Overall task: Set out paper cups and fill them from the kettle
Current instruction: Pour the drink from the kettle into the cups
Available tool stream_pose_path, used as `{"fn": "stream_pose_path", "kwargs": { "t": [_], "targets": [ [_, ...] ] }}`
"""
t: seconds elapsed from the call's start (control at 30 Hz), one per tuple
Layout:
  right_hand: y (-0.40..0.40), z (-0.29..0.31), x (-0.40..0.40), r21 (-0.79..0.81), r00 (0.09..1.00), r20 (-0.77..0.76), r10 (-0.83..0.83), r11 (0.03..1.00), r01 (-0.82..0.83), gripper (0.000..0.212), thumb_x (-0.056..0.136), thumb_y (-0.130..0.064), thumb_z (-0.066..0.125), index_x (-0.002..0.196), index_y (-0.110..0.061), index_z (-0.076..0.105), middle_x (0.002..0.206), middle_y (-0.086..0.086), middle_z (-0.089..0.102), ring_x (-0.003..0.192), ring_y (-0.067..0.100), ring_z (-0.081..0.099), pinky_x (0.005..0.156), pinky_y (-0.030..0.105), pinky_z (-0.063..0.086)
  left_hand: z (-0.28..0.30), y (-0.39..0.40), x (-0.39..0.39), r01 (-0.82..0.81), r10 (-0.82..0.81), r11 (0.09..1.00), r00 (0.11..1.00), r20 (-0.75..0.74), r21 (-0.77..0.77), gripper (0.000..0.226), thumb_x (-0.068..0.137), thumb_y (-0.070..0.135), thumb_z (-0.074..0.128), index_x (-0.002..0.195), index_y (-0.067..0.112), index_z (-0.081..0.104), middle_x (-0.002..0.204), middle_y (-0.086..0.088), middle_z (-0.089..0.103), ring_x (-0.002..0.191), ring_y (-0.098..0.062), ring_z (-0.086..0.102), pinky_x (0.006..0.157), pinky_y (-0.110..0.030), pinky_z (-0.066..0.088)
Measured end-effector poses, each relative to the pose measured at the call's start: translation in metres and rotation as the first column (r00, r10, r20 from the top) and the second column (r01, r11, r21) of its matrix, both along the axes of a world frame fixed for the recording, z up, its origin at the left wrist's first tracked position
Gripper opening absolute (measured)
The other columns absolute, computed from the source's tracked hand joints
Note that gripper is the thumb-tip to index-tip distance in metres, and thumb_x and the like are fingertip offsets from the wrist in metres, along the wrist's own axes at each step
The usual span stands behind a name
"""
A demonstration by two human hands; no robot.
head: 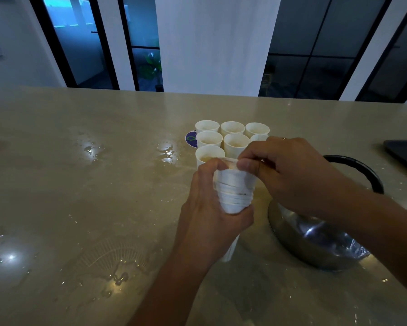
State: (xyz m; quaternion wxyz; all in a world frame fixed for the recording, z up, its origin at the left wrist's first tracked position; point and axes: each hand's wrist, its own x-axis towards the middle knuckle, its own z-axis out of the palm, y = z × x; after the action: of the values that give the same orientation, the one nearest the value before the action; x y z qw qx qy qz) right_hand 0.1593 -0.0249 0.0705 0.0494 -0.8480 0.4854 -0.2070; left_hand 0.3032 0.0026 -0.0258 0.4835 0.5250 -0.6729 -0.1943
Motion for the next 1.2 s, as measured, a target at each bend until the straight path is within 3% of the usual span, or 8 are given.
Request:
{"fn": "stream_pose_path", "kwargs": {
  "t": [0.2,0.27,0.37,0.53,0.7,0.83,1.0,1.2],
  "targets": [
    [-0.001,0.000,-0.001,-0.016,1.000,0.000,-0.020,1.000,0.020,0.020,0.099,-0.030,0.051,0.097,-0.026,0.071,0.072,-0.030,0.047,0.071,-0.004,0.051,0.061,0.012,0.034,-0.003,0.001,0.001,0.007,-0.007,0.999,1.000,-0.001,0.031,0.087,0.066,0.043,0.086,0.102,0.063,0.010,0.110,0.017,0.046,0.085,-0.013,0.059,0.068,-0.014,0.048],
    [-0.002,0.008,-0.006,-0.029,0.985,0.148,-0.083,0.996,0.088,0.017,0.100,-0.029,0.051,0.091,-0.030,0.065,0.072,-0.023,0.051,0.067,-0.003,0.051,0.057,0.016,0.034,-0.012,0.005,0.003,0.010,-0.009,0.997,1.000,-0.025,0.071,0.083,0.065,0.039,0.087,0.101,0.062,0.016,0.105,0.016,0.050,0.082,-0.012,0.060,0.062,-0.012,0.044],
    [-0.010,0.036,-0.022,-0.146,0.942,0.289,-0.170,0.965,0.219,0.013,0.101,-0.029,0.051,0.095,-0.028,0.062,0.072,-0.019,0.049,0.063,-0.012,0.048,0.056,0.005,0.031,-0.031,0.013,0.008,0.003,0.011,0.991,0.995,-0.103,0.133,0.086,0.062,0.039,0.088,0.106,0.064,0.018,0.104,0.008,0.056,0.085,-0.017,0.063,0.064,-0.016,0.050],
    [-0.027,0.032,-0.033,-0.107,0.957,0.168,-0.235,0.961,0.255,0.021,0.100,-0.031,0.054,0.109,-0.021,0.070,0.078,-0.025,0.049,0.067,-0.006,0.045,0.062,0.010,0.029,-0.031,0.011,0.011,-0.036,0.058,0.993,0.978,-0.198,0.114,0.091,0.063,0.026,0.090,0.101,0.067,0.018,0.112,0.008,0.054,0.097,-0.017,0.061,0.074,-0.016,0.053],
    [-0.043,-0.011,-0.018,-0.025,0.962,-0.002,-0.273,0.962,0.273,0.020,0.096,-0.028,0.062,0.110,-0.022,0.074,0.109,0.000,0.072,0.088,0.015,0.061,0.081,0.025,0.044,-0.024,-0.004,0.014,-0.105,0.124,0.986,0.981,-0.151,0.126,0.086,0.063,0.030,0.089,0.101,0.065,0.020,0.119,0.005,0.053,0.104,-0.019,0.057,0.074,-0.021,0.045],
    [-0.059,-0.038,-0.006,0.029,0.941,-0.151,-0.303,0.950,0.311,0.022,0.099,-0.028,0.058,0.112,-0.022,0.074,0.109,0.004,0.071,0.093,0.020,0.064,0.091,0.036,0.053,-0.023,-0.008,0.020,-0.104,0.121,0.988,0.981,-0.151,0.116,0.089,0.063,0.025,0.091,0.103,0.066,0.023,0.124,0.008,0.051,0.112,-0.017,0.055,0.086,-0.026,0.049],
    [-0.071,-0.052,-0.003,0.039,0.926,-0.181,-0.331,0.938,0.343,0.022,0.099,-0.023,0.057,0.110,-0.019,0.075,0.105,0.007,0.072,0.088,0.022,0.066,0.087,0.034,0.055,-0.019,-0.015,0.021,-0.090,0.102,0.991,0.987,-0.124,0.097,0.099,0.062,0.023,0.092,0.110,0.073,0.020,0.126,0.014,0.050,0.117,-0.013,0.052,0.096,-0.036,0.052],
    [-0.084,-0.061,0.001,0.092,0.922,-0.186,-0.338,0.929,0.359,0.020,0.097,-0.019,0.059,0.108,-0.018,0.076,0.101,0.007,0.073,0.088,0.022,0.067,0.087,0.038,0.057,-0.016,-0.026,0.021,-0.029,0.043,0.992,0.993,-0.112,0.123,0.098,0.063,0.024,0.093,0.123,0.055,0.021,0.130,0.015,0.048,0.121,-0.011,0.049,0.103,-0.040,0.049]
  ]
}}
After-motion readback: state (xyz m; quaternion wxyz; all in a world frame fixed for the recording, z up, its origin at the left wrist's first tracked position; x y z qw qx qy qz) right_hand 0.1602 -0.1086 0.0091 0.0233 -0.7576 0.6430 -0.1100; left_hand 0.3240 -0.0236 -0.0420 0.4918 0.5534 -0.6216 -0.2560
